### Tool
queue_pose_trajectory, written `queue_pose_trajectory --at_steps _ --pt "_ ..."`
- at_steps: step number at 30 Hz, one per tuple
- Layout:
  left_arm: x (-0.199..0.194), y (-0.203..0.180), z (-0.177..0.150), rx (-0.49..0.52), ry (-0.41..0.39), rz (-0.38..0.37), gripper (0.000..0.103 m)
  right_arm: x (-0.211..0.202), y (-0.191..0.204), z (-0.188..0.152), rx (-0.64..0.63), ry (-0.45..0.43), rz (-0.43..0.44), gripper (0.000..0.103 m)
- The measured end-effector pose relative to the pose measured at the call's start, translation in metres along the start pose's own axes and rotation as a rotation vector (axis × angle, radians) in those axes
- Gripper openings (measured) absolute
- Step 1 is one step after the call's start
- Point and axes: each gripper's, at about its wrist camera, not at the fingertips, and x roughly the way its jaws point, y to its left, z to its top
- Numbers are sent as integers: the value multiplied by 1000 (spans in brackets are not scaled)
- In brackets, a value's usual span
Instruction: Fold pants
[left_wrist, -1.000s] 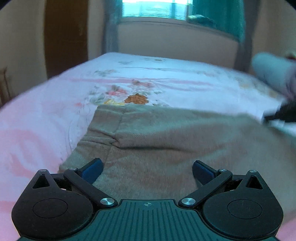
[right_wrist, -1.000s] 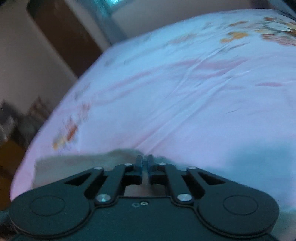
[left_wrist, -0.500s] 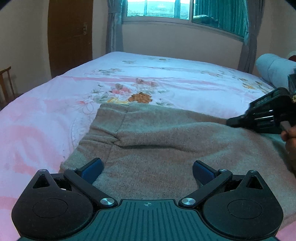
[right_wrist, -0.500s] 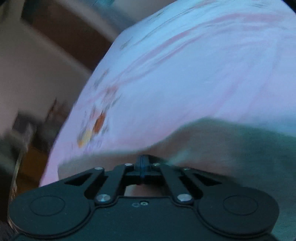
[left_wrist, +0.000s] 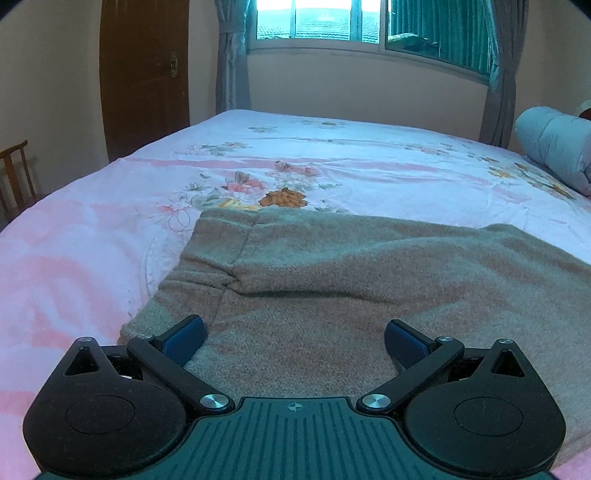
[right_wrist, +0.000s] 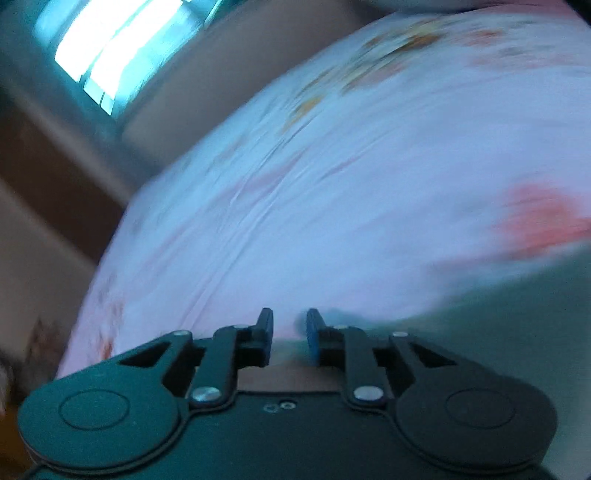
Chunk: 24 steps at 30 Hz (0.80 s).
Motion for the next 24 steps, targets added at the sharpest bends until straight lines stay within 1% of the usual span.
queue_pose_trajectory --at_steps 1,3,4,6,9,11,13,14,17,18,19,20,21,23,24 --pt "0 -1 0 6 -2 4 103 -28 -20 6 21 -50 5 13" --pt "-3 -5 2 19 2 18 103 -79 -60 14 45 -126 -26 18" --pt "-7 -9 6 20 3 28 103 -106 -82 16 67 -157 -39 19" --pt "-16 -15 13 4 -5 45 103 -157 -127 17 114 -204 -98 21" --pt "-29 -27 20 -44 -19 30 103 -211 -175 10 157 -256 -164 24" --pt "-37 -42 20 -16 -34 35 103 -232 -194 1 191 -274 -189 24" --pt "-40 -58 18 0 -27 13 103 -238 -201 -1 205 -277 -173 24" --pt "-41 -66 17 7 -22 8 103 -235 -198 -3 207 -282 -170 24" --pt "-43 -85 15 30 -16 -6 103 -228 -193 -1 208 -294 -110 27" --pt "-42 -89 15 33 -10 -8 103 -230 -200 1 216 -291 -96 27" --pt "-40 -92 13 31 2 -9 103 -242 -212 2 227 -290 -91 27" --pt "-38 -95 12 28 13 -9 103 -242 -215 1 240 -293 -83 27" --pt "-33 -96 8 18 40 -9 103 -247 -219 -2 256 -297 -74 27" --pt "-21 -95 -3 -4 121 -13 103 -264 -227 -12 285 -302 -72 27" --pt "-21 -93 -9 -3 100 -19 103 -267 -230 -14 295 -304 -77 27"
